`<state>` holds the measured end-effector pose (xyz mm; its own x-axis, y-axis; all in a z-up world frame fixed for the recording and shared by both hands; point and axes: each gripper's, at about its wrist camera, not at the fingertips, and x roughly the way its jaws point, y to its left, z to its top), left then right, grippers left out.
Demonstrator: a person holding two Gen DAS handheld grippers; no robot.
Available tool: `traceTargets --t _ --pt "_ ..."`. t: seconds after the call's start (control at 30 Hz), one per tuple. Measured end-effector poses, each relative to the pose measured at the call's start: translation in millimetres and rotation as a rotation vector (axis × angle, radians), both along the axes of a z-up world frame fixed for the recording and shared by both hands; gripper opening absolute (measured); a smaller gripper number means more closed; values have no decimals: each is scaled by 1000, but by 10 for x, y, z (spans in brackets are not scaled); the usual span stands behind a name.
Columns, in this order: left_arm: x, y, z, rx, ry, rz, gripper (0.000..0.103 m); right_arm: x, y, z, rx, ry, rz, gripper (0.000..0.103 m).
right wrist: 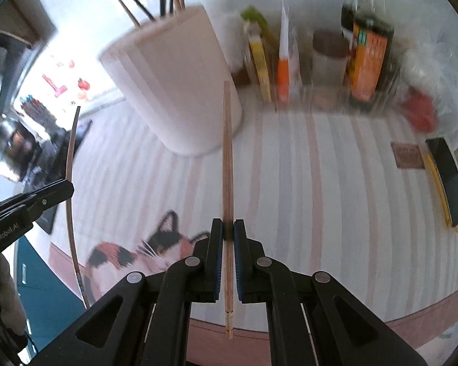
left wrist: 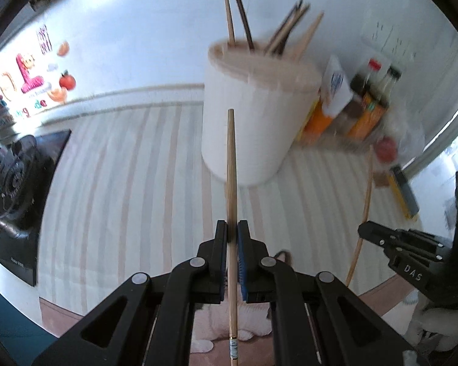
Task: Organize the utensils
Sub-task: 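Lift both light chopsticks upright and carry them to the cream holder, then lower both chopsticks into the holder and open both tools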
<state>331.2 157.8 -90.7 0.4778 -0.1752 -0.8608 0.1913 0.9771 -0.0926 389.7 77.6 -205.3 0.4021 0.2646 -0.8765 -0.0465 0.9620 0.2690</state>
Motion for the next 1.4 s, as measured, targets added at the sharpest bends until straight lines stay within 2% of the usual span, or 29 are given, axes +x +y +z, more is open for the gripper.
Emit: traceTargets --t 0.13,0.33,0.5,0.7,0.87,1.1,1.4 --pt "49 35 295 -46 -71 16 4 99 17 304 35 -69 -8 7" --pt "215 125 985 -168 -198 40 4 306 63 955 98 -212 2 7" --pt "504 118 1494 -236 -306 48 4 554 83 1496 144 -334 2 7" --pt "926 -10 1810 -260 -405 29 4 976 92 1948 147 -454 -31 7" --pt "1349 -100 1796 -277 -432 6 4 1327 80 2078 152 -511 -83 7" --pt "1858 -104 1506 -325 -441 0 4 1767 196 1988 152 -568 -134 7" --pt "2096 -129 1079 -315 -474 -24 4 1967 434 1881 123 -631 -147 7"
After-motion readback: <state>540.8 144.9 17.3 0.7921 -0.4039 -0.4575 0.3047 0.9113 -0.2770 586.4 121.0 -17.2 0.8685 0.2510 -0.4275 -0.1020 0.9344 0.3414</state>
